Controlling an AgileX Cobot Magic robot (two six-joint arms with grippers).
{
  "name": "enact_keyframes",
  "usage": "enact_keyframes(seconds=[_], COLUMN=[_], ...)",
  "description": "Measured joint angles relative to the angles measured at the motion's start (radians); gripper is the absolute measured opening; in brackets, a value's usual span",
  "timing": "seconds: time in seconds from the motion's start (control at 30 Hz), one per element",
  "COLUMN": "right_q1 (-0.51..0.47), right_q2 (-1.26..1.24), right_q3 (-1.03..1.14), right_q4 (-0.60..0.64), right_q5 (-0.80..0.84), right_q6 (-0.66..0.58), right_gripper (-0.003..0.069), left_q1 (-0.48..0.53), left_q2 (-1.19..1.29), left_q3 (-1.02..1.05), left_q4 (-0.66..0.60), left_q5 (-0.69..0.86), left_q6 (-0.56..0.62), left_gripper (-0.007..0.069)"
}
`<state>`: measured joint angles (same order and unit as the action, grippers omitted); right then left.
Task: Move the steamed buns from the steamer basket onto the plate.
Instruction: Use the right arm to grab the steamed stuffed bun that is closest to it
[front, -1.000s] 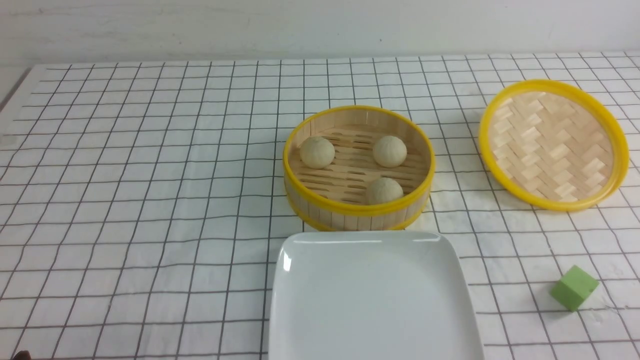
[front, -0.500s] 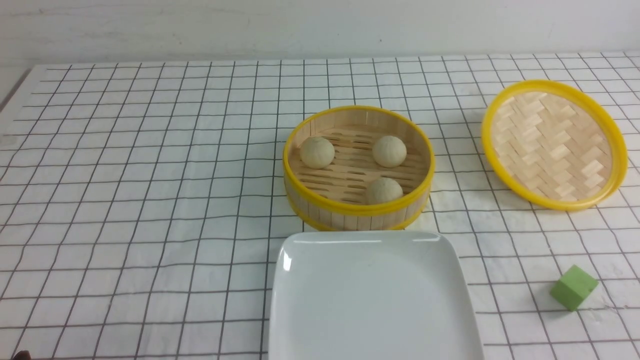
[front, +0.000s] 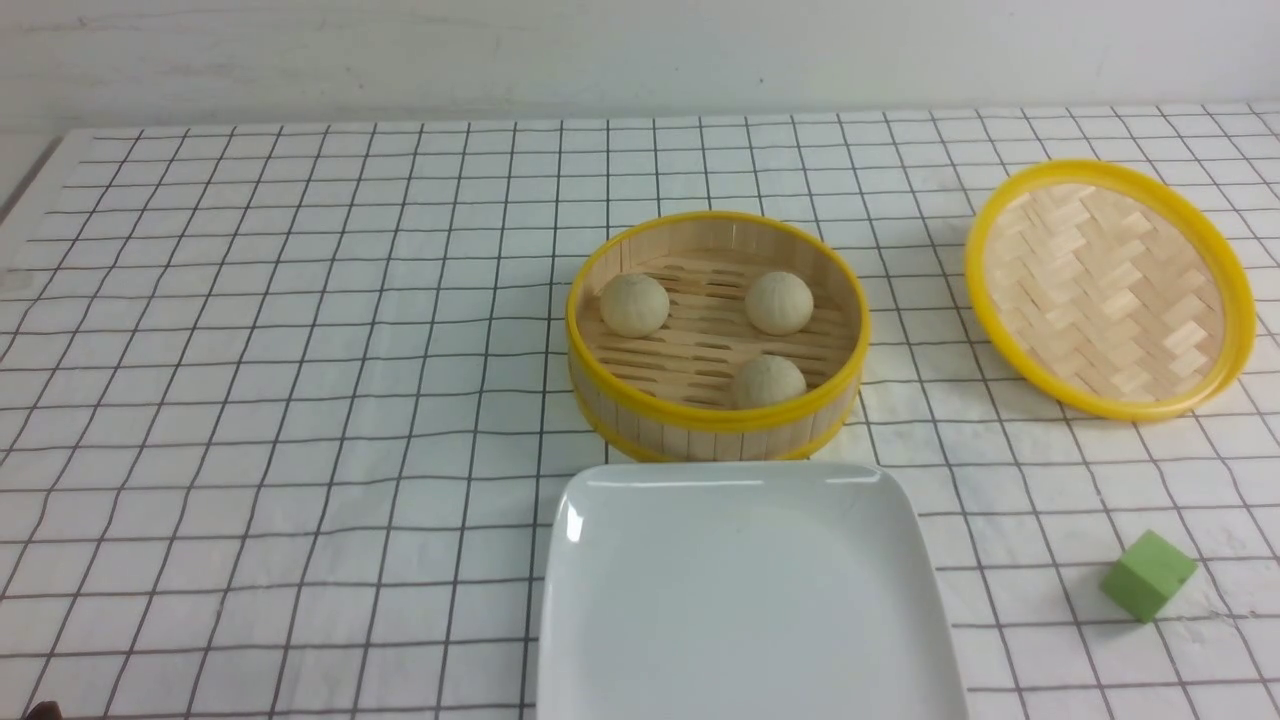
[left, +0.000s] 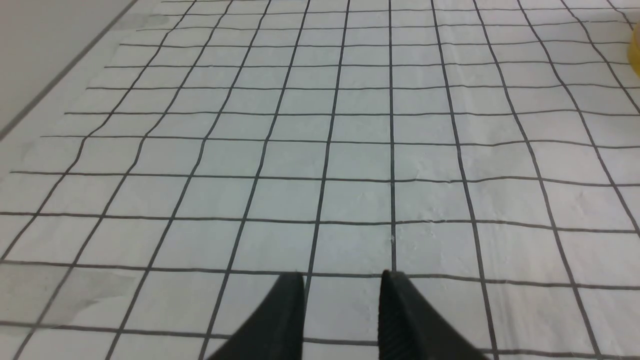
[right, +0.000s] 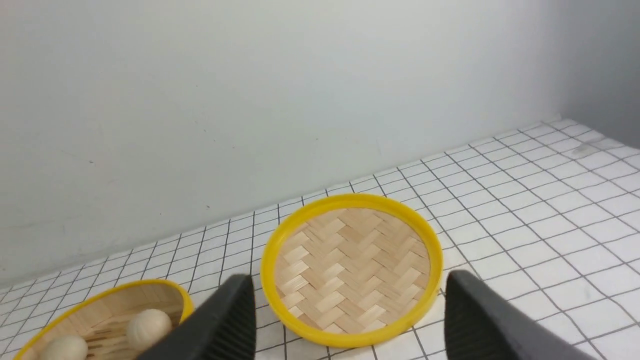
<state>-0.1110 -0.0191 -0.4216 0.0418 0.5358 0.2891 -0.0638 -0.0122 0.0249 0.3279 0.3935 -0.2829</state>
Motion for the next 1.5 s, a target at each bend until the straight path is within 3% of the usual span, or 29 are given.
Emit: enact_keyframes(seconds=[0.6, 0.9, 1.0, 1.17, 1.5], right_q1=[0.0, 0.0, 0.0, 0.0, 0.0], right_q2=[0.0, 0.0, 0.0, 0.0, 0.0], right_q3=[0.0, 0.0, 0.0, 0.0, 0.0], right_q4=[0.017, 0.124, 0.181, 0.318, 0.358], right_q5=[0.123, 0.173, 0.181, 0.198, 0.284], right_q6=[-0.01, -0.079, -0.16, -0.301, -0.348], right_gripper=[0.0494, 0.0494, 0.0494, 0.0494, 0.0494], left_q1=[0.0, 0.0, 0.0, 0.0, 0.0], left_q2=[0.0, 0.0, 0.0, 0.0, 0.0], left_q3=[0.0, 0.003, 0.003, 0.003, 0.003], left_q4=[0.051, -0.127, -0.138, -0.152, -0.158], left_q5=[0.002, -0.086, -0.105, -0.19, -0.212], left_q6=[-0.001, -0.167, -0.219, -0.404, -0.541], left_gripper=[0.0242, 0.0242, 0.0242, 0.0242, 0.0262])
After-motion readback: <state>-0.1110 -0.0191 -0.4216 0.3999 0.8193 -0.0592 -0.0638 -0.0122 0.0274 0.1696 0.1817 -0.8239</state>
